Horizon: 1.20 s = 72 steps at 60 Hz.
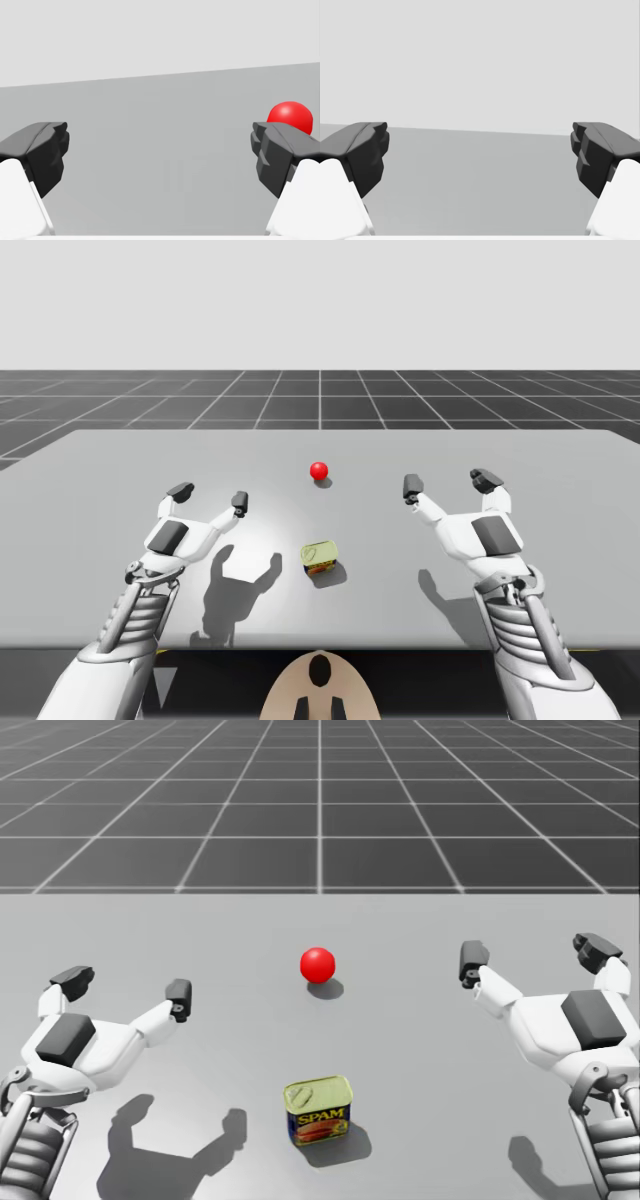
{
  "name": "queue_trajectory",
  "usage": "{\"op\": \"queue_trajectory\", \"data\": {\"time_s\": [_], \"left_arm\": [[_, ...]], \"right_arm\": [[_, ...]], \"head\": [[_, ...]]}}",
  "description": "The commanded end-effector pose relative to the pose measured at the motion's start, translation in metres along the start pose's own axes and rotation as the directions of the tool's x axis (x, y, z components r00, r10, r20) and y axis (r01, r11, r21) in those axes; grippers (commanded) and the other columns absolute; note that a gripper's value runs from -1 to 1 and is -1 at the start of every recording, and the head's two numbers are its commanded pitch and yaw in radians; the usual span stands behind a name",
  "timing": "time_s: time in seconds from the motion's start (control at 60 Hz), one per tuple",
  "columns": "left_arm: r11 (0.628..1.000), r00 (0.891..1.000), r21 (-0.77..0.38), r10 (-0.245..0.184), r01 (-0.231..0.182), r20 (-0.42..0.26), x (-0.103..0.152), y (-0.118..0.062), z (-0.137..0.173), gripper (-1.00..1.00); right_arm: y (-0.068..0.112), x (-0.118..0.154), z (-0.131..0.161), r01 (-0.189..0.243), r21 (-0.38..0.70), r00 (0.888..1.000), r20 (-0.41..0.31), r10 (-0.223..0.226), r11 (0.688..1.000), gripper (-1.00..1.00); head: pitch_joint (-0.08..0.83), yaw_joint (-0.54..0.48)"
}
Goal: Watch the red light. When it turns green, pick up the object.
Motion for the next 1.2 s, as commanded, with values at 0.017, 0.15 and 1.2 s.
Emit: {"op": "queue_trajectory", "data": {"time_s": [0.017,0.15,1.2], "left_arm": [[1.0,1.0,0.0,0.0,0.0,0.0,0.0,0.0,0.0,-1.0],[1.0,1.0,0.0,-0.003,0.003,0.0,-0.0001,-0.0002,0.0,-1.0],[1.0,1.0,0.005,-0.01,0.01,0.009,-0.0001,-0.0007,0.0002,-1.0]], "right_arm": [[0.0011,-0.0005,0.0003,0.005,-0.001,1.0,0.001,-0.005,1.0,-1.0],[0.0013,-0.0006,0.0002,0.002,0.0,1.0,0.002,-0.002,1.0,-1.0],[0.0033,-0.0012,0.0008,-0.042,0.006,0.999,0.004,0.042,0.999,-1.0]], "head": [[0.442,0.0],[0.444,0.0],[0.445,0.0]]}}
